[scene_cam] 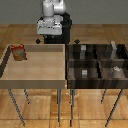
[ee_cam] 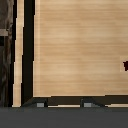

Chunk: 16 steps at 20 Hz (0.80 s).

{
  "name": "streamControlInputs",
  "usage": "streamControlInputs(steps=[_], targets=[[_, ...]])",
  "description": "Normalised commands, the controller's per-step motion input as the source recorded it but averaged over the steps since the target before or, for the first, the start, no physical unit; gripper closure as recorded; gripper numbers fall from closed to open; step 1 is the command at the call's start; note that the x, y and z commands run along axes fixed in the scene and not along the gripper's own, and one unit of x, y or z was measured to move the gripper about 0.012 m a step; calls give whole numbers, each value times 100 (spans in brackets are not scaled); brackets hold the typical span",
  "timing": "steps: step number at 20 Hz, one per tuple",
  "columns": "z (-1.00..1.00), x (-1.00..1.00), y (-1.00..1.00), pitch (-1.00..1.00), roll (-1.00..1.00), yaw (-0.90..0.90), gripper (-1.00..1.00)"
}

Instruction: Place the box of cereal into the appropriate compartment.

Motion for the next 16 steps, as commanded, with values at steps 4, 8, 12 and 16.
streamControlInputs(steps=[4, 8, 12, 16], targets=[[0, 0, -25, 0, 0, 0, -100], [0, 0, -100, 0, 0, 0, -100], [0, 0, -100, 0, 0, 0, -100], [0, 0, -100, 0, 0, 0, -100]])
